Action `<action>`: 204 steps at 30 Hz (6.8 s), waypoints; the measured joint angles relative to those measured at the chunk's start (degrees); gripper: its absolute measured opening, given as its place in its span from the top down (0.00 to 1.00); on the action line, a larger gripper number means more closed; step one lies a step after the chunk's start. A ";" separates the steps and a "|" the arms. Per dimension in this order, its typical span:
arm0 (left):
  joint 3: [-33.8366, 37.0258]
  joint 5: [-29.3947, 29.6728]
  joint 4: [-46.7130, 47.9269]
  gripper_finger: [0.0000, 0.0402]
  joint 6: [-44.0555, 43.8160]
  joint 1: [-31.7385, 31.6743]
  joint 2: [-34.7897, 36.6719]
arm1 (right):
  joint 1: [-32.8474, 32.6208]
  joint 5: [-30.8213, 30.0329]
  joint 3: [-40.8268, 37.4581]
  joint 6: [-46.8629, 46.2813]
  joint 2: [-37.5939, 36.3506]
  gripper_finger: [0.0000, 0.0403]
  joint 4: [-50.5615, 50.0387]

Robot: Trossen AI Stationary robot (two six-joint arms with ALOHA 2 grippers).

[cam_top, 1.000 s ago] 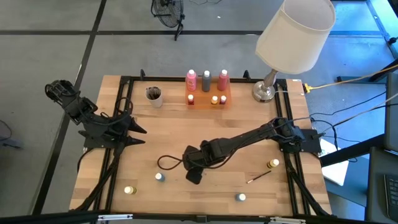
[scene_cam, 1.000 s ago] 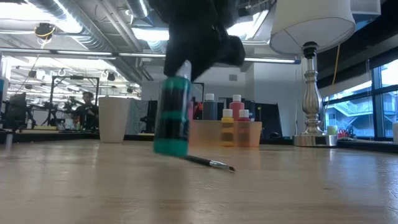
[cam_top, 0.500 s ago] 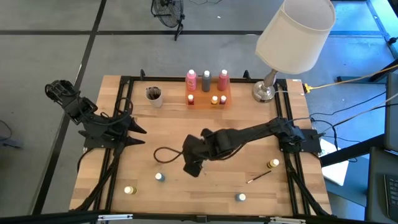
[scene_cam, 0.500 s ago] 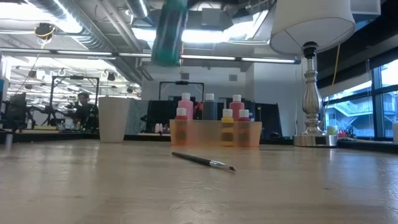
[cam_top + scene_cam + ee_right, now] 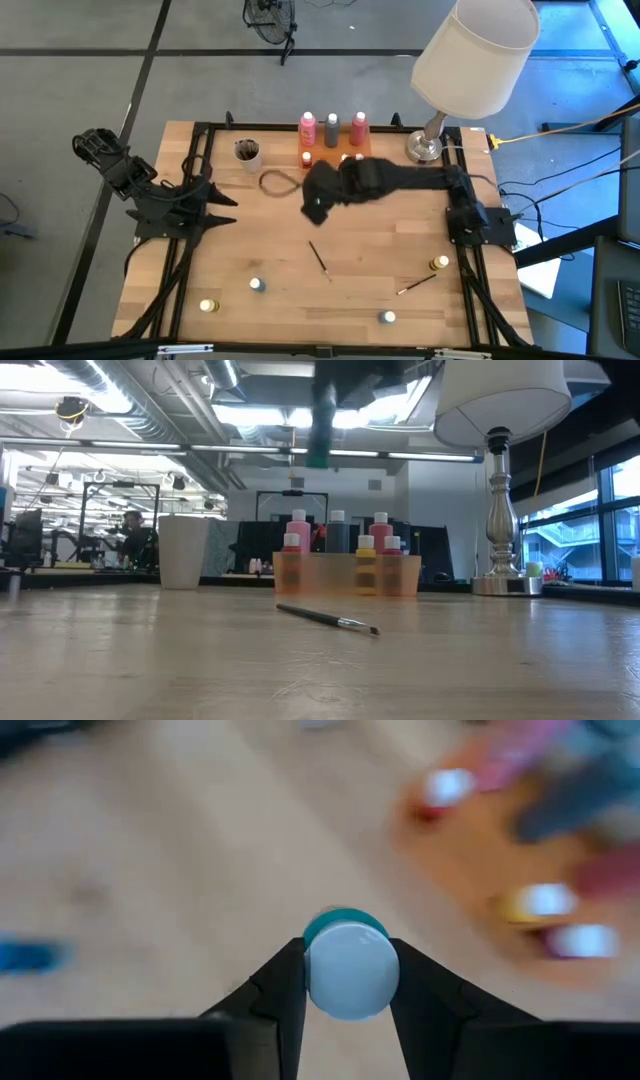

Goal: Pick & Place Paint Supplies
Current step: Put the green paint bottle into the orange bin, then put the silver paint brush into the white cup

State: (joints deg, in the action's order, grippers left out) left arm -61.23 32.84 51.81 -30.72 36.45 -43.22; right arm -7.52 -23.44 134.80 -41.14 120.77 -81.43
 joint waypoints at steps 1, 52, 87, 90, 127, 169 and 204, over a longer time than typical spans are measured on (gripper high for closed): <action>0.00 0.27 -0.02 0.52 -0.02 0.00 0.00 | 1.29 -1.08 0.00 0.01 0.00 0.71 -1.43; 0.00 15.91 9.72 0.52 -4.52 -0.20 7.09 | 22.48 3.57 -19.40 7.47 -28.77 0.71 -8.47; 0.00 23.23 9.71 0.52 1.49 -0.22 10.25 | 34.21 10.60 -57.81 1.92 -29.36 0.71 37.90; 0.00 23.21 9.71 0.52 1.51 -0.22 10.25 | 34.55 10.17 -58.72 1.89 -28.42 0.71 39.48; 0.00 23.20 9.68 0.52 -2.58 -0.22 10.25 | 38.70 13.21 -58.84 5.96 -19.17 0.71 39.46; 0.00 23.01 9.69 0.52 -2.00 -0.21 10.25 | 38.60 18.68 -56.10 5.89 -18.03 0.32 40.05; 0.00 11.73 10.42 0.52 -4.46 -0.20 10.14 | 14.47 39.28 -32.85 18.02 -18.23 0.32 57.29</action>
State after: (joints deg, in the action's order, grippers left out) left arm -61.23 44.57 62.23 -35.18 36.25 -33.08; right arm 6.95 15.84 101.95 -23.11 102.54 -24.14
